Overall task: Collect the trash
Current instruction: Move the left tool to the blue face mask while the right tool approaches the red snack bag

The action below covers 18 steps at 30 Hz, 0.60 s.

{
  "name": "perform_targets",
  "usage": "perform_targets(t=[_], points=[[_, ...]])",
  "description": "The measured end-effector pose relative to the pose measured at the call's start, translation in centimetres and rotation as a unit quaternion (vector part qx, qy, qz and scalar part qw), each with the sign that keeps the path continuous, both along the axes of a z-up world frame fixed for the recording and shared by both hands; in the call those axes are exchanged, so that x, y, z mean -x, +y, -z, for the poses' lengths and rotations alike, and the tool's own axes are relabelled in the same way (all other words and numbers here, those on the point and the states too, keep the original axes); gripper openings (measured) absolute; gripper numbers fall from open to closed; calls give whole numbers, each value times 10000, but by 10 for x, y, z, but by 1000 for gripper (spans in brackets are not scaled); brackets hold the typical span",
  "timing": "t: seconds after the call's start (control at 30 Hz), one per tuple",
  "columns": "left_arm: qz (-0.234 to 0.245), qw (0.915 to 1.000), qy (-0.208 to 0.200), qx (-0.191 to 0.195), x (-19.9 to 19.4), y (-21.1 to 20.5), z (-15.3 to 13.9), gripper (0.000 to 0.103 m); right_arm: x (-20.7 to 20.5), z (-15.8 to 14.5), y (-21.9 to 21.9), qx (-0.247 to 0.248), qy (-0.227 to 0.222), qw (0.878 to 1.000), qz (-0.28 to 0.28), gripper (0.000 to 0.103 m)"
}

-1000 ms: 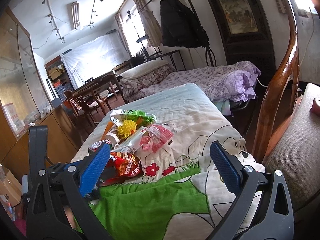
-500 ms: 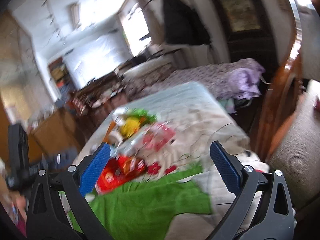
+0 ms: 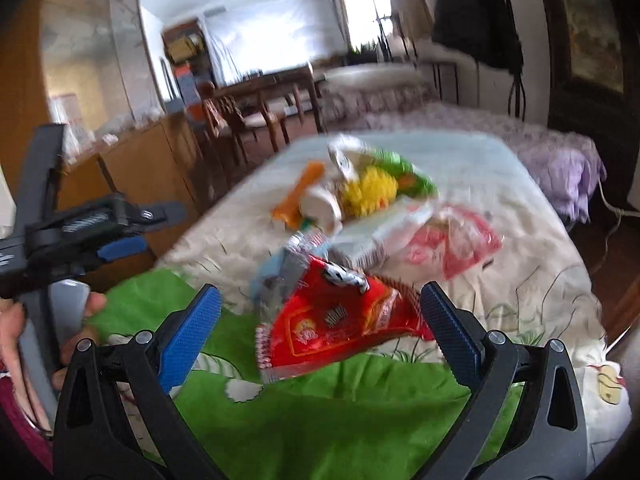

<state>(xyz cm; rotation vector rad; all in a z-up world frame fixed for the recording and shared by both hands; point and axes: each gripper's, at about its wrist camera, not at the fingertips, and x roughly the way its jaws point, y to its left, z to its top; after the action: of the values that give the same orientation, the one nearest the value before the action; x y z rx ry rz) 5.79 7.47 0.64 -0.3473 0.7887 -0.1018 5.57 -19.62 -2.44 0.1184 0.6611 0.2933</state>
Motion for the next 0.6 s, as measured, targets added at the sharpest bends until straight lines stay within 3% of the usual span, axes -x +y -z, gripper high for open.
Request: perform_targets(t=[0.03, 0.07, 0.13, 0.27, 0.5, 0.6], points=[[78, 9999, 78, 48, -4, -4, 6, 97, 0, 1, -2, 36, 33, 9999, 143, 90], [177, 9997, 128, 85, -5, -6, 8, 97, -1, 2, -11, -29, 52, 9994, 346, 62], [387, 9991, 169, 28, -7, -14, 12, 97, -2, 3, -35, -416, 289, 9964, 678, 26], [966, 9944, 332, -269, -14, -41, 19, 97, -2, 3, -70, -998, 518, 9883, 1032, 24], [2135, 9699, 454, -1079, -25, -108, 32, 97, 1, 5, -70, -1009, 399, 9888, 1028, 28], [2322, 9622, 559, -1307, -31, -127, 42, 97, 0, 8, -79, -1295, 501, 9838, 1130, 46]])
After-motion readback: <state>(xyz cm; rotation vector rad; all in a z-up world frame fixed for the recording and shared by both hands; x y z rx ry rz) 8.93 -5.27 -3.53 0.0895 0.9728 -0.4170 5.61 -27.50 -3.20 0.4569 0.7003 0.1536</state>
